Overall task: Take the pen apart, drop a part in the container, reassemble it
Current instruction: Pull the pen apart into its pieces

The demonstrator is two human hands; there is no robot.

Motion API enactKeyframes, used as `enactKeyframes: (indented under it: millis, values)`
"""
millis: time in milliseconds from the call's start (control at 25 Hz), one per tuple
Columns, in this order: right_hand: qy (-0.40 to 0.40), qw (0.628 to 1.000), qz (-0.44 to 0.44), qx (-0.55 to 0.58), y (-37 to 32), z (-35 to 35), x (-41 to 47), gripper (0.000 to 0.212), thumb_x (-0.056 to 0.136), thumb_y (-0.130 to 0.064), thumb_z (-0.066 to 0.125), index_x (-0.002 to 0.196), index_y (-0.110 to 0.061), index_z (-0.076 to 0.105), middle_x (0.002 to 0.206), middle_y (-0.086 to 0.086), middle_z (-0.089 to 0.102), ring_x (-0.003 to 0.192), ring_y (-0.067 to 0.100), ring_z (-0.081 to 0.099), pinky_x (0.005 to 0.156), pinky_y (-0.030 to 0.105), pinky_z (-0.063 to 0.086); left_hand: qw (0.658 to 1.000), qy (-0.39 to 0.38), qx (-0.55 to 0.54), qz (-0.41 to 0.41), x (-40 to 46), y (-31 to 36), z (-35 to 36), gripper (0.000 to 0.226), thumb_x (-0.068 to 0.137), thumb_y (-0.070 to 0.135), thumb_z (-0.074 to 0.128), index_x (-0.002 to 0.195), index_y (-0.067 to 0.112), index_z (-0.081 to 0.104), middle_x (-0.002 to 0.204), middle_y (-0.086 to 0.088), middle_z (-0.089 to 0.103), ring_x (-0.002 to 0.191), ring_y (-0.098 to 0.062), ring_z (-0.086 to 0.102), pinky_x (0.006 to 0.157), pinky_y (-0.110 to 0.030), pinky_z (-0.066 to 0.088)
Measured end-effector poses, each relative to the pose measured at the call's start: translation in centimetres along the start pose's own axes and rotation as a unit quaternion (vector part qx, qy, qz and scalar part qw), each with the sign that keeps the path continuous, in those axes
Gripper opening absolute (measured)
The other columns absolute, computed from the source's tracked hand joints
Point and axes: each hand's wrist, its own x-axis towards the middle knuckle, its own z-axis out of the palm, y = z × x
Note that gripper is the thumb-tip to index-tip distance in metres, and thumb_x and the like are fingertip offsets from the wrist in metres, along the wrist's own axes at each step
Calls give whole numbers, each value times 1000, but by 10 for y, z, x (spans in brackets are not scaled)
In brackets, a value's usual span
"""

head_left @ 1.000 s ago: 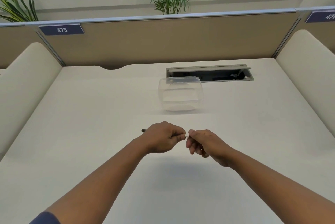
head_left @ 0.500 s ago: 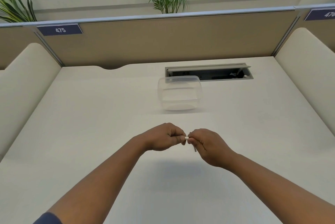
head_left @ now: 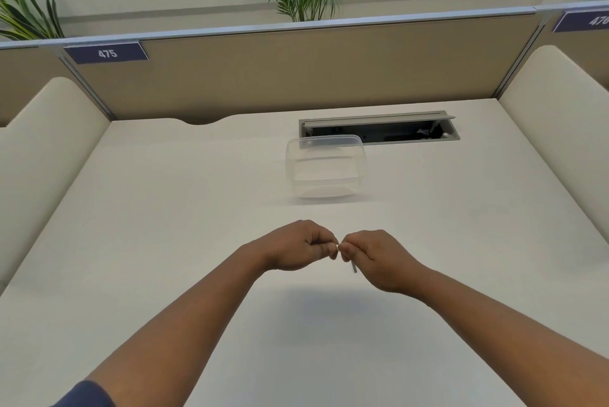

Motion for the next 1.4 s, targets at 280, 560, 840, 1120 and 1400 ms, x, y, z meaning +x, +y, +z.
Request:
enactKeyframes:
  millis: [280, 560, 840, 1120, 1400]
  values:
    - [160, 948, -186, -201, 9, 4, -6, 35, 100, -35, 47, 85, -14, 70, 71, -4, 63, 65, 22, 52, 46, 32, 43, 999, -4, -31, 21, 2, 3, -2, 25, 98, 43, 51, 82, 37, 69, 70, 19, 59, 65, -5, 47, 66, -28, 42]
    - [-81, 930, 168, 317, -4, -7, 2, 32, 98, -41, 54, 73, -28, 68, 66, -4, 63, 54, 7, 46, 48, 19, 33, 987, 77, 139, 34, 1, 5, 1, 26, 97, 55, 44, 85, 39, 60, 61, 17, 55, 61, -3, 51, 56, -28, 39]
    - [-31, 969, 92, 226, 0, -2, 0, 38, 102, -34, 46, 67, -24, 57, 63, -7, 50, 60, 11, 41, 53, 22, 34, 986, 89, 130, 48, 6, -1, 6, 38, 95, 64, 45, 70, 37, 55, 55, 12, 50, 56, -8, 44, 54, -28, 36]
    - [23, 1000, -17, 7, 13, -5, 0, 28, 101, -41, 43, 75, -35, 53, 69, -13, 55, 67, 8, 52, 59, 26, 40, 987, 86, 136, 26, 12, -8, 2, 34, 95, 63, 45, 79, 37, 59, 57, 11, 51, 57, -7, 46, 56, -28, 37]
    - [34, 998, 42, 35, 42, -10, 1, 15, 93, -21, 67, 96, -30, 78, 86, -9, 64, 79, 8, 59, 70, 26, 48, 975, 121, 185, 13, 11, -23, 6, 35, 98, 60, 42, 81, 34, 56, 60, 8, 54, 62, -8, 52, 58, -31, 41]
